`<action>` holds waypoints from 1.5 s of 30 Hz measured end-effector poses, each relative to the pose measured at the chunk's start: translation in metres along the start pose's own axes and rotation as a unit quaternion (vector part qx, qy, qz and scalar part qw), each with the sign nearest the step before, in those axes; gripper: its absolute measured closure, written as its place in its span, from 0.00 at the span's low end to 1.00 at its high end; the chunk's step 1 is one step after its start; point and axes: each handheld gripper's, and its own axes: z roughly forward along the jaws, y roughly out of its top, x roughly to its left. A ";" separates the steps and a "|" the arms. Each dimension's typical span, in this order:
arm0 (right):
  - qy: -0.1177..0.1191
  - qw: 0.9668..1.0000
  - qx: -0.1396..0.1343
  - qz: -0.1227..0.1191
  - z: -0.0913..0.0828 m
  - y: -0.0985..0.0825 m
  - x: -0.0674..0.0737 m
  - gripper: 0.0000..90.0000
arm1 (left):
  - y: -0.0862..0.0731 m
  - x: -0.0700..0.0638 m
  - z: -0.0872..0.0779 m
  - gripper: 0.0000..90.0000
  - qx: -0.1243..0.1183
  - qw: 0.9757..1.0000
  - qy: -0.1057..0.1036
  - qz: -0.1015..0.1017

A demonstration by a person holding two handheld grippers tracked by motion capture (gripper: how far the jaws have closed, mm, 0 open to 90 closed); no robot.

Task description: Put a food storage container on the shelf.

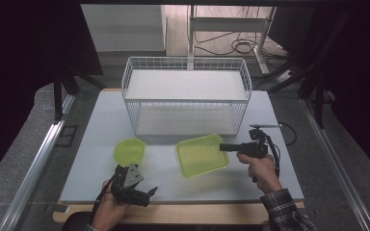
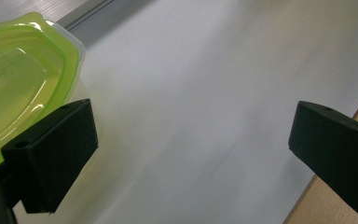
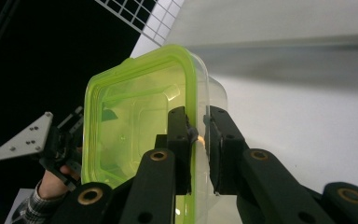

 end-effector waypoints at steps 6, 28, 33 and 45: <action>0.015 1.000 -0.011 -0.004 -0.005 0.013 0.011 0.89 | 0.000 0.000 -0.001 0.01 -0.003 1.000 -0.001 -0.001; 0.013 0.998 -0.059 -0.027 -0.030 0.069 0.056 0.89 | 0.000 -0.003 0.001 0.01 0.008 1.000 0.001 0.016; 0.010 0.997 -0.065 -0.026 -0.030 0.082 0.063 0.89 | 0.000 -0.003 0.001 0.01 0.006 1.000 0.001 0.015; 0.004 0.996 -0.086 -0.032 -0.022 0.117 0.081 0.89 | 0.000 -0.003 0.001 0.01 0.007 1.000 0.001 0.014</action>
